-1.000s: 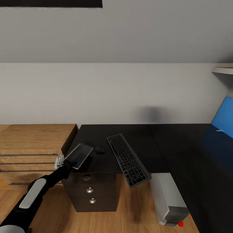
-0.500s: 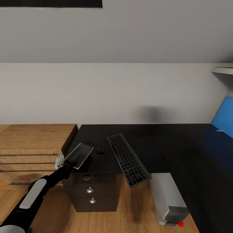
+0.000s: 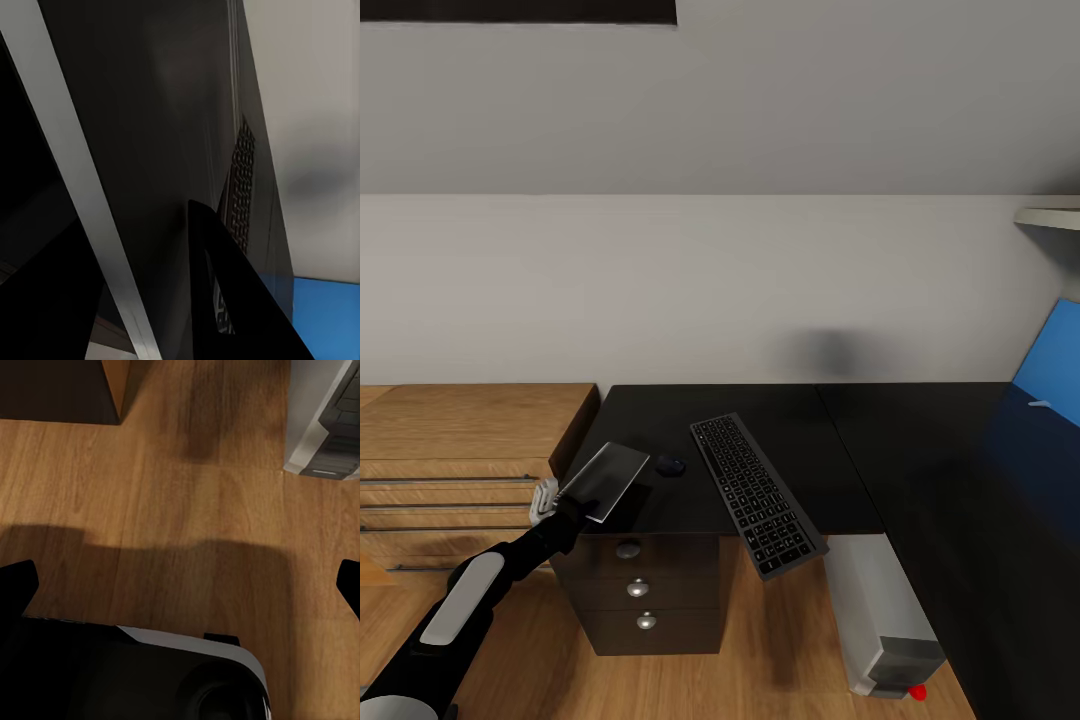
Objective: In the bedroom, organize the workspace by keeping the computer under the desk, ensuring the monitor is on the desk, placing the keyboard on the desk next to the monitor, placing the mouse on the desk next to the keyboard, moving the folder from the swivel chair onto the desk next to the mouse, stacking the notebook on top of the folder with the pen on top of the notebook, and positioning the swivel chair next to the desk.
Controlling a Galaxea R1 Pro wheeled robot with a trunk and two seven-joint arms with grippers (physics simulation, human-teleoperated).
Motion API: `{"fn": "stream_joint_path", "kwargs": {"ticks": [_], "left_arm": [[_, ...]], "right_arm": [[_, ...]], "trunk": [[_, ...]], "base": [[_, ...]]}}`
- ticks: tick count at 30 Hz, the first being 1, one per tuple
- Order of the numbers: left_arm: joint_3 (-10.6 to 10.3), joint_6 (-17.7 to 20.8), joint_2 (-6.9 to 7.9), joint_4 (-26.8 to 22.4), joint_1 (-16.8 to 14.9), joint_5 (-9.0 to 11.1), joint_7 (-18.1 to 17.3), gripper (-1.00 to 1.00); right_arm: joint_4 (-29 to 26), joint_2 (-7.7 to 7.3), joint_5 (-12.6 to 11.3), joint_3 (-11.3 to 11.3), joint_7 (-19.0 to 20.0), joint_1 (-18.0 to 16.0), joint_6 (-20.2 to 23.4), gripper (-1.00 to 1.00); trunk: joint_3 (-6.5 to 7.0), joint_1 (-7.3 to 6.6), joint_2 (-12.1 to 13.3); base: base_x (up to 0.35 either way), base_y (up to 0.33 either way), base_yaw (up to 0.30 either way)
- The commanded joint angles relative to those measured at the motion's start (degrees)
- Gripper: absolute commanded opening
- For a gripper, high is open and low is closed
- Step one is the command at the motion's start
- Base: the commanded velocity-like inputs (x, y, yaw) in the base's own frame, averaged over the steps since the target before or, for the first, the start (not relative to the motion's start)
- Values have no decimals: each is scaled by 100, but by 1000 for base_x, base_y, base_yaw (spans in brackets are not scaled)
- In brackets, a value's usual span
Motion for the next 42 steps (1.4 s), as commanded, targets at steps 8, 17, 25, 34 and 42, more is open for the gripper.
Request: {"fn": "stream_joint_path", "kwargs": {"ticks": [8,17,25,34,42], "left_arm": [[9,32,-1,0,-2,17,3,-100],[16,32,1,0,-2,11,3,-100],[18,32,6,0,-2,13,3,-100],[18,32,6,0,-2,16,1,-100],[18,32,1,0,-2,16,-11,-100]], "right_arm": [[9,3,-41,55,-10,-2,-23,100],[9,1,-43,53,-5,-3,-22,100],[9,2,-49,56,-11,-2,-19,100],[9,2,-49,56,-12,-1,-15,100],[9,2,-49,50,-12,-1,-17,100]], "trunk": [[-4,0,-3],[-4,0,-3],[-4,0,-3],[-4,0,-3],[-4,0,-3]], "base": [[0,0,0],[0,0,0],[0,0,0],[0,0,0],[0,0,0]]}}
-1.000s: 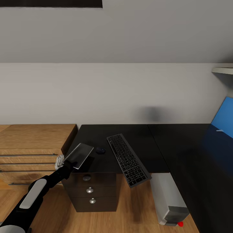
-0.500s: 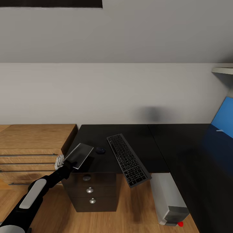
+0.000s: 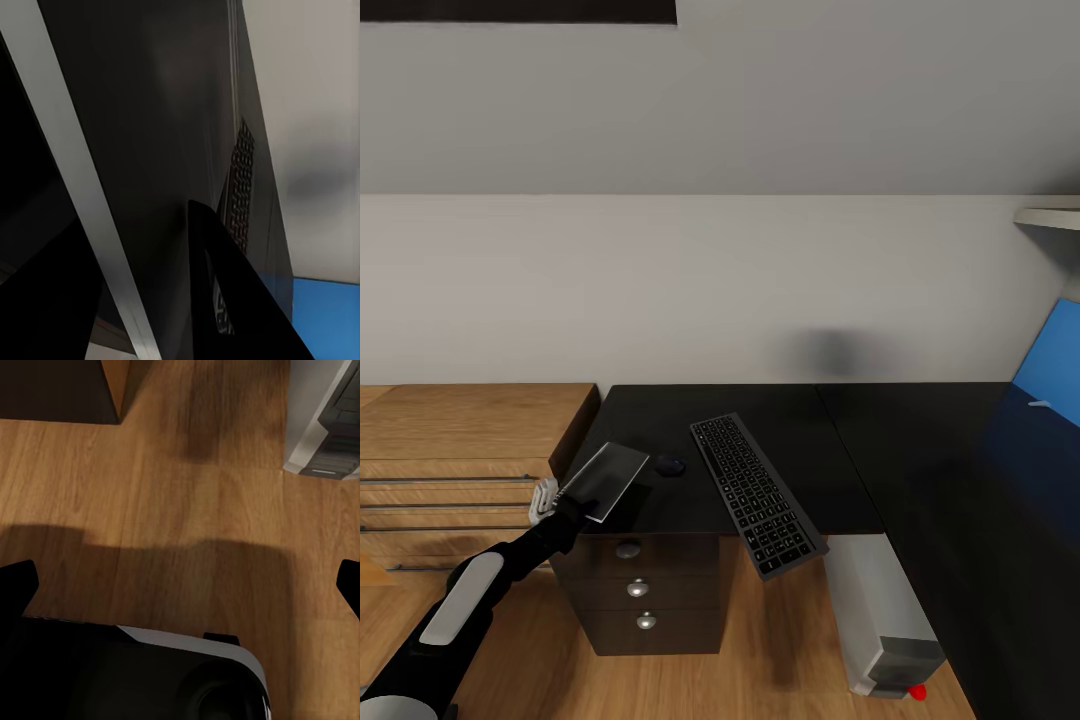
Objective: In the bedroom, organize the workspace by keeping the computer under the desk, ensuring the monitor is on the desk, placing the keyboard on the desk next to the monitor, placing the mouse on the desk next to the keyboard, moving the folder from the swivel chair onto the desk next to the mouse, stacking the notebook on top of the folder with the pen on top of the notebook, and positioning the swivel chair next to the desk.
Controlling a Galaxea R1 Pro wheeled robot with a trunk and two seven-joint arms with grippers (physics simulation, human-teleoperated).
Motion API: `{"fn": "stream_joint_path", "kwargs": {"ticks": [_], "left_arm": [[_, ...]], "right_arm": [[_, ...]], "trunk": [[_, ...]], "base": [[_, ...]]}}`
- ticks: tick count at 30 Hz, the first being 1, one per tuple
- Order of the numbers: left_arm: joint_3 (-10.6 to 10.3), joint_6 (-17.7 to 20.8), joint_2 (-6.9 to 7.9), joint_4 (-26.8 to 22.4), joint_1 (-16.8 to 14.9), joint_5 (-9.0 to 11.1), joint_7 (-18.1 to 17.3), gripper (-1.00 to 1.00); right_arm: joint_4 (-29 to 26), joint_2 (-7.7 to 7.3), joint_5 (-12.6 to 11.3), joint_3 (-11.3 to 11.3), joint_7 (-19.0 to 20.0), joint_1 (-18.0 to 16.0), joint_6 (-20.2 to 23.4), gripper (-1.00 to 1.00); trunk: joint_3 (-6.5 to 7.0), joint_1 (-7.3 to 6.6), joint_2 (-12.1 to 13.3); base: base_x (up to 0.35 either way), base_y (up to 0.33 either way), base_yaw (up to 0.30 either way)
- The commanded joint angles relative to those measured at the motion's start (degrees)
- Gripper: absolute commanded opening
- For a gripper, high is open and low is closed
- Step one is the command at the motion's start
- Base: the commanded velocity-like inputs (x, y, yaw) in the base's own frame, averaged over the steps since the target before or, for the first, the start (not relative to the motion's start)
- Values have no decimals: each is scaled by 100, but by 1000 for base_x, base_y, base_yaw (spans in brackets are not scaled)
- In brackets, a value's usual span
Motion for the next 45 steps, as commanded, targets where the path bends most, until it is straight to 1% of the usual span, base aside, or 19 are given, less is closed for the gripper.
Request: {"fn": "stream_joint_path", "kwargs": {"ticks": [1,13,45], "left_arm": [[10,33,0,0,-3,14,0,-100],[7,33,4,0,-3,13,-2,-100],[9,33,0,0,-3,16,-2,-100]], "right_arm": [[9,2,-43,49,-12,-3,-24,100],[9,2,-43,47,-12,-4,-22,100],[15,-6,-43,47,-11,-3,-24,100]], "trunk": [[-4,0,-3],[-4,0,-3],[-4,0,-3]], "base": [[0,0,0],[11,0,0],[73,0,0]]}}
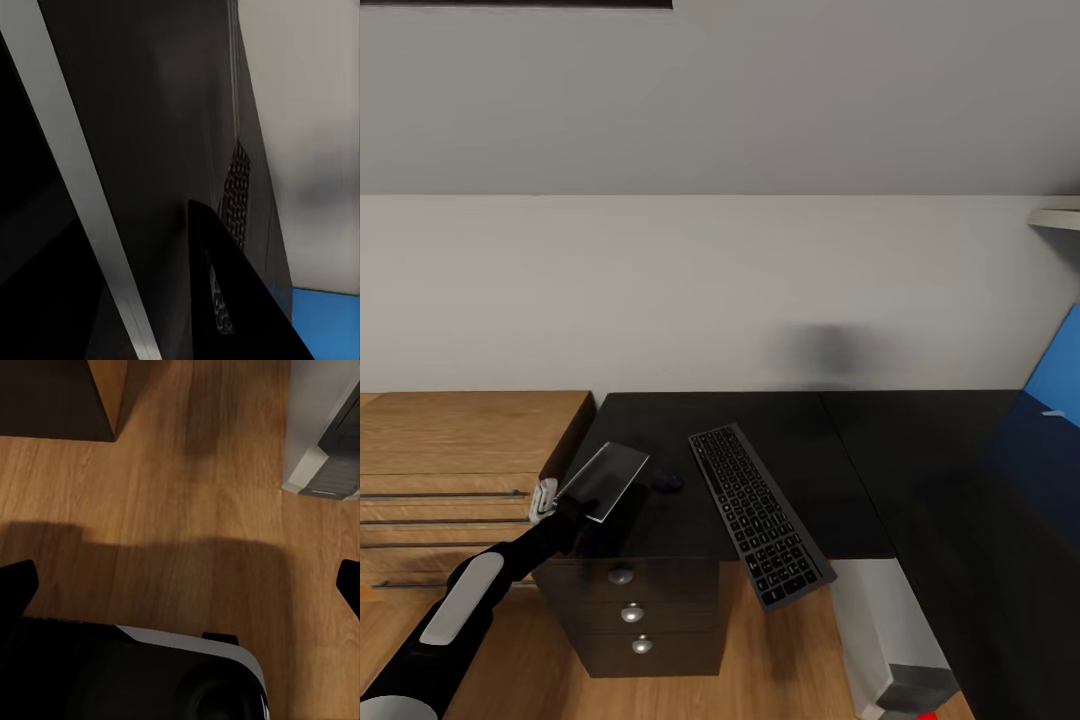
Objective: In the bedroom, organize the workspace by keeping the computer under the desk, ensuring the monitor is on the desk, placing the keyboard on the desk next to the monitor, placing the mouse on the desk next to the keyboard, moving the folder from the swivel chair onto the desk next to the mouse, stacking the notebook on top of the folder with the pen on top of the notebook, and positioning the swivel chair next to the desk.
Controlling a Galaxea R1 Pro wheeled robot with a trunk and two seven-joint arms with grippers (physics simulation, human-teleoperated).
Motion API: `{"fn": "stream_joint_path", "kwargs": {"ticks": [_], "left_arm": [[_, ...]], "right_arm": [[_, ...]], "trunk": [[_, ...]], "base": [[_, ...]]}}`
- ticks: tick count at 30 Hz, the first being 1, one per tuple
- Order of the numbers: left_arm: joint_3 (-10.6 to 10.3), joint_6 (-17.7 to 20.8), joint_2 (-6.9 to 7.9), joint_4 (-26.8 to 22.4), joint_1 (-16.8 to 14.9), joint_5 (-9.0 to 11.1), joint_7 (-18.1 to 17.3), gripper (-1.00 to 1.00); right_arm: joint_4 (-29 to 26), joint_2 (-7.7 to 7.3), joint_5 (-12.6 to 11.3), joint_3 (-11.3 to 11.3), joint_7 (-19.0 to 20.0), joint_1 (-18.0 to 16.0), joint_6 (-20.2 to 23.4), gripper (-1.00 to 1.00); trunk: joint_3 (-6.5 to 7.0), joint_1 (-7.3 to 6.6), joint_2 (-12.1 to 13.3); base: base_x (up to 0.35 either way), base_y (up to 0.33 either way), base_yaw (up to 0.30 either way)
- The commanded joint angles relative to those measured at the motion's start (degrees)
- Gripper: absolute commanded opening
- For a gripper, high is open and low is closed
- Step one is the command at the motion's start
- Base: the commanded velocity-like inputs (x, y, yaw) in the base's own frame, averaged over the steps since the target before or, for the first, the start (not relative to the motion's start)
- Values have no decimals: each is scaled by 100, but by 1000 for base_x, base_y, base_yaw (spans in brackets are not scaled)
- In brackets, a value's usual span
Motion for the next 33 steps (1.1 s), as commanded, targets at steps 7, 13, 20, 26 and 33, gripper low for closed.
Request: {"fn": "stream_joint_path", "kwargs": {"ticks": [7,13,20,26,33], "left_arm": [[11,32,4,0,-3,16,1,-100],[11,39,5,0,-3,16,1,-100],[11,41,5,0,-3,16,1,-100],[11,40,5,0,-3,22,1,-100],[11,41,5,0,-3,19,1,-100]], "right_arm": [[12,2,-43,54,-12,-3,-17,100],[12,2,-43,58,-12,-4,-10,100],[12,2,-43,57,-12,-3,-7,100],[12,2,-43,57,-12,-3,-7,100],[12,3,-43,57,-12,-3,-7,100]], "trunk": [[-4,0,-3],[-4,0,-3],[-4,0,-3],[-4,0,-3],[-4,0,-3]], "base": [[-8,0,0],[-206,0,0],[-139,0,0],[-24,0,0],[-56,0,0]]}}
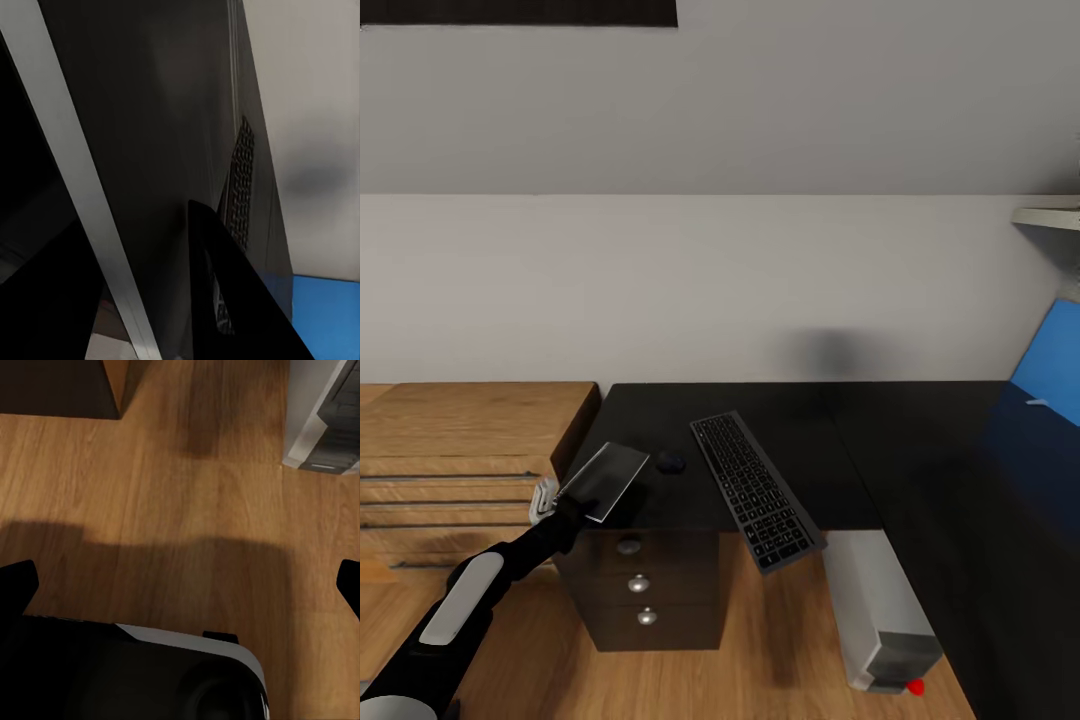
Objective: In the bedroom, organize the workspace by keeping the computer under the desk, ensuring the monitor is on the desk, placing the keyboard on the desk next to the monitor, placing the mouse on the desk next to the keyboard, moving the folder from the swivel chair onto the desk next to the mouse, stacking the notebook on top of the folder with the pen on top of the notebook, and positioning the swivel chair next to the desk.
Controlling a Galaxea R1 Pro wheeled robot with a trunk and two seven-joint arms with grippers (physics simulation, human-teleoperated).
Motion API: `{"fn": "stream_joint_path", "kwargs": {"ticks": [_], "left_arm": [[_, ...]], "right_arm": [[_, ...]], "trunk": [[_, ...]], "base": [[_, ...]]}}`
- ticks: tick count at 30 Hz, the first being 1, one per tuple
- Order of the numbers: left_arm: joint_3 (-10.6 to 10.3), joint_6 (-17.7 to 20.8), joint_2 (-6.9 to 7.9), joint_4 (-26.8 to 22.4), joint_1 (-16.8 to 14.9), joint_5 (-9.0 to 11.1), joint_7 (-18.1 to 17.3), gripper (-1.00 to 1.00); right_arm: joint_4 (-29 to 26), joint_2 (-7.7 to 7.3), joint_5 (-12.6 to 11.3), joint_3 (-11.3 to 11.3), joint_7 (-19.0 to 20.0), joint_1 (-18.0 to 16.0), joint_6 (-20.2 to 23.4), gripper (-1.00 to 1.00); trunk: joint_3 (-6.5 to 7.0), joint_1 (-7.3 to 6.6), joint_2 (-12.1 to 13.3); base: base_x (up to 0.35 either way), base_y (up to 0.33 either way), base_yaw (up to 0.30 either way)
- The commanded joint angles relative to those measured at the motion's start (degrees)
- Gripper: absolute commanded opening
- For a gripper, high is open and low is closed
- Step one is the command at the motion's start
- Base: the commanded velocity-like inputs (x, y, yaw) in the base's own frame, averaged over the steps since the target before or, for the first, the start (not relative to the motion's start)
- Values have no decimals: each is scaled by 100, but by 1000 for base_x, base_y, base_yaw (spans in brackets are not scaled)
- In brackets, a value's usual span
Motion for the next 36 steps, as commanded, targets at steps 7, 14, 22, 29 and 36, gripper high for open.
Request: {"fn": "stream_joint_path", "kwargs": {"ticks": [7,14,22,29,36], "left_arm": [[10,31,-1,0,-2,18,1,-100],[10,25,-1,1,-2,17,1,-100],[10,23,-1,0,-2,13,1,100],[10,24,-1,0,-2,12,1,100],[10,24,-1,0,-2,12,1,100]], "right_arm": [[9,4,-43,45,-12,-3,-21,100],[9,3,-43,44,-12,-4,-21,100],[9,4,-43,43,-12,-3,-21,100],[9,2,-43,43,-12,-3,-21,100],[9,1,-43,43,-12,-4,-21,100]], "trunk": [[-4,-1,-3],[-4,-1,-3],[-4,-1,-3],[-4,-1,-3],[-4,-1,-3]], "base": [[-22,0,0],[-4,0,0],[0,0,0],[0,0,0],[0,0,0]]}}
